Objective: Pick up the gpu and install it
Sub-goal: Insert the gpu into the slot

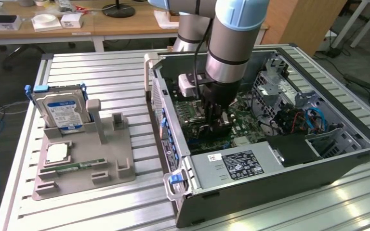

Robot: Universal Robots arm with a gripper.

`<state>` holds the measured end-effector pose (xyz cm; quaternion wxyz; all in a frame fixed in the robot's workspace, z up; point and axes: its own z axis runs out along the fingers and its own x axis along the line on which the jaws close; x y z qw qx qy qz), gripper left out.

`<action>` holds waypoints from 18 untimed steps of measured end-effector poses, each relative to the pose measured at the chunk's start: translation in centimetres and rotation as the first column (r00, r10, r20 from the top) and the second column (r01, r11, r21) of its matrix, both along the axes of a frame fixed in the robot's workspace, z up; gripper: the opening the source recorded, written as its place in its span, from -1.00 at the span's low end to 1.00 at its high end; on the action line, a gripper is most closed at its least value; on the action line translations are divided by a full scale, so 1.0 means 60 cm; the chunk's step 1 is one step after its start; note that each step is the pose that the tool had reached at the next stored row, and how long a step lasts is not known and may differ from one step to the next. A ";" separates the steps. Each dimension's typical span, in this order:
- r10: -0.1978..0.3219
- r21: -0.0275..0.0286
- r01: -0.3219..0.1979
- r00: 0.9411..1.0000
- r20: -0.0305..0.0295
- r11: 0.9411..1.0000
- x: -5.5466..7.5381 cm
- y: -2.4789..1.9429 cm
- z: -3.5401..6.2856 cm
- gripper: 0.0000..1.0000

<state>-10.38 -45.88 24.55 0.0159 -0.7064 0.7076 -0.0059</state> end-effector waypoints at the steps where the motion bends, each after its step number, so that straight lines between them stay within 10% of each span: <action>1: 0.000 0.000 0.000 1.000 0.000 1.000 0.000 0.0000 0.001 -0.33; 18: 0.000 0.000 0.000 1.000 0.004 1.000 -0.001 0.0000 0.022 -0.33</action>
